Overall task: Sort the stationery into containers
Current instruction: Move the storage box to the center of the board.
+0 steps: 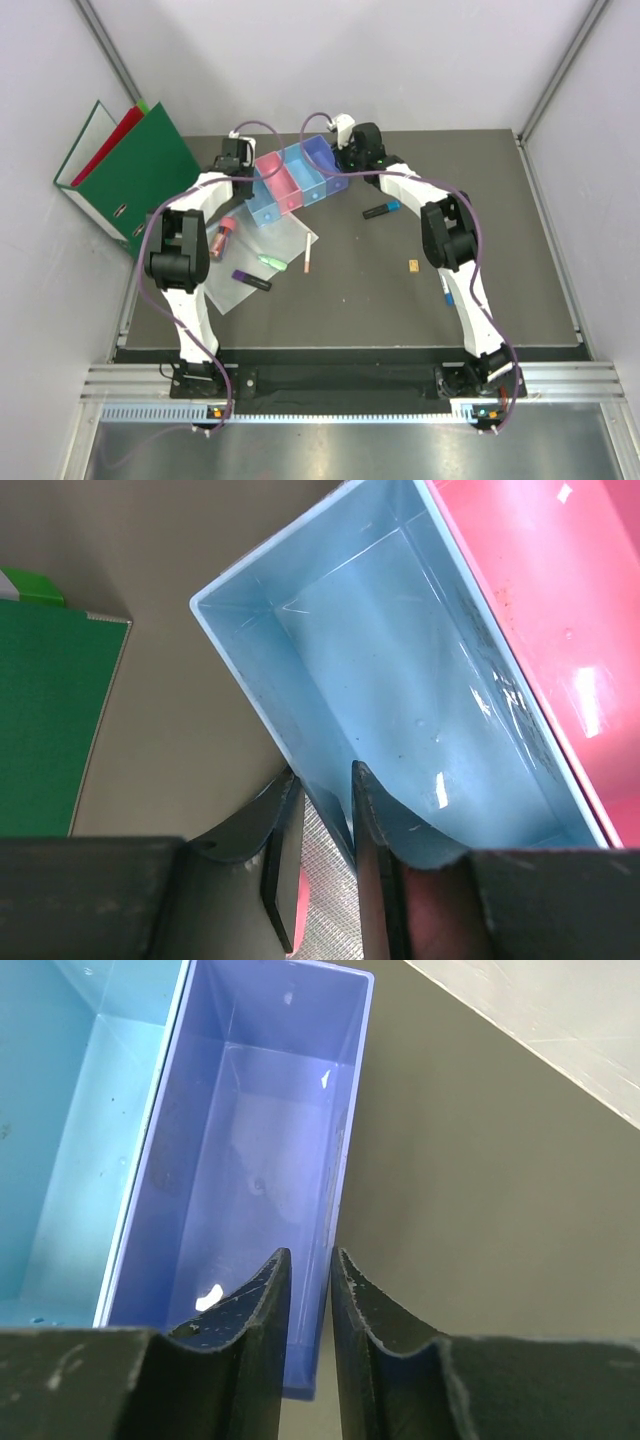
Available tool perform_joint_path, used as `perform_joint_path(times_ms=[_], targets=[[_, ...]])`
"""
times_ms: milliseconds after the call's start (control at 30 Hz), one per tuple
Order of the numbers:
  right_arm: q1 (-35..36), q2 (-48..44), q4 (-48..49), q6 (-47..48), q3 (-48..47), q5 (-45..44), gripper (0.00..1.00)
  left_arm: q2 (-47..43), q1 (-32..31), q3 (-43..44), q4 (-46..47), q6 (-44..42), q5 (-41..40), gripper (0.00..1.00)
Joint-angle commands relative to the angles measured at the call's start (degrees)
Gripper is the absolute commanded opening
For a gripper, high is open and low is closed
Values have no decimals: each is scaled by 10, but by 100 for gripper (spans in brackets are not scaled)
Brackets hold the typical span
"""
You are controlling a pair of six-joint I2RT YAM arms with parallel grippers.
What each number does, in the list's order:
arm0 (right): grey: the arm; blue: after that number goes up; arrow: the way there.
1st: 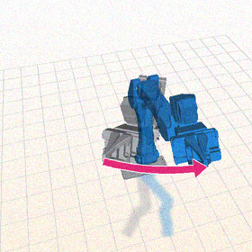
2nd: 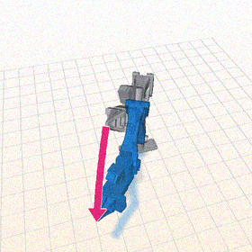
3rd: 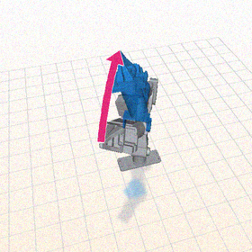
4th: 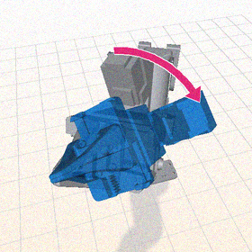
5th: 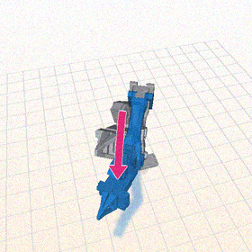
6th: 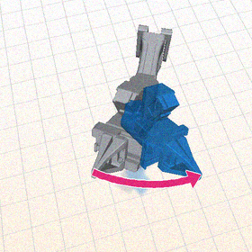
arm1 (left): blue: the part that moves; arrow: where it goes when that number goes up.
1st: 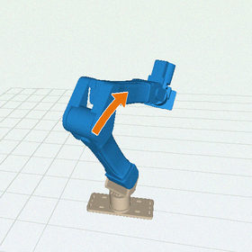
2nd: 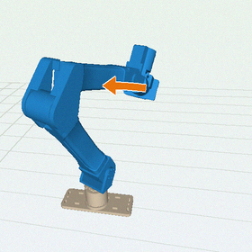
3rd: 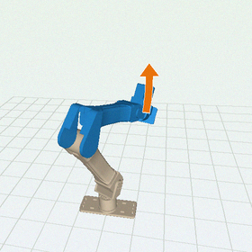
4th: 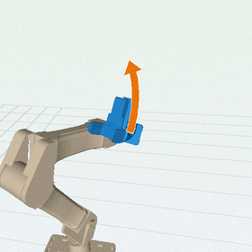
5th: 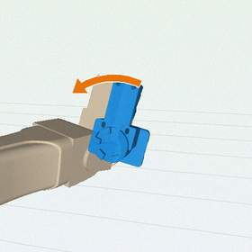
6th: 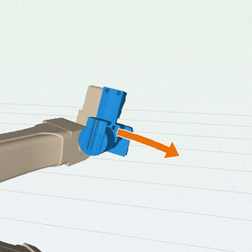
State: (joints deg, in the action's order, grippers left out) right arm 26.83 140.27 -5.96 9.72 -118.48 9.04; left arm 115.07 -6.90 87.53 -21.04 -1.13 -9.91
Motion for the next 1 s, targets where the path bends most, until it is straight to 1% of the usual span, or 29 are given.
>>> perform_joint_path(times_ms=[0,67,200,567,700,767,967], targets=[[10,-35,-34,-20,25,27,22,9,-7,30,18,-6,28,27],[10,-49,-25,-23,46,24,19,11,-8,32,18,-8,29,23],[10,-67,-14,-24,70,14,14,13,-11,40,16,-10,38,19],[10,-99,1,-34,108,-24,8,30,-27,62,20,-36,66,18],[10,-108,8,-40,118,-49,7,38,-33,77,22,-41,87,18],[10,-111,5,-43,124,-58,6,42,-36,81,21,-47,114,18],[9,-125,8,-43,139,-89,5,47,-49,90,26,-61,140,17]])
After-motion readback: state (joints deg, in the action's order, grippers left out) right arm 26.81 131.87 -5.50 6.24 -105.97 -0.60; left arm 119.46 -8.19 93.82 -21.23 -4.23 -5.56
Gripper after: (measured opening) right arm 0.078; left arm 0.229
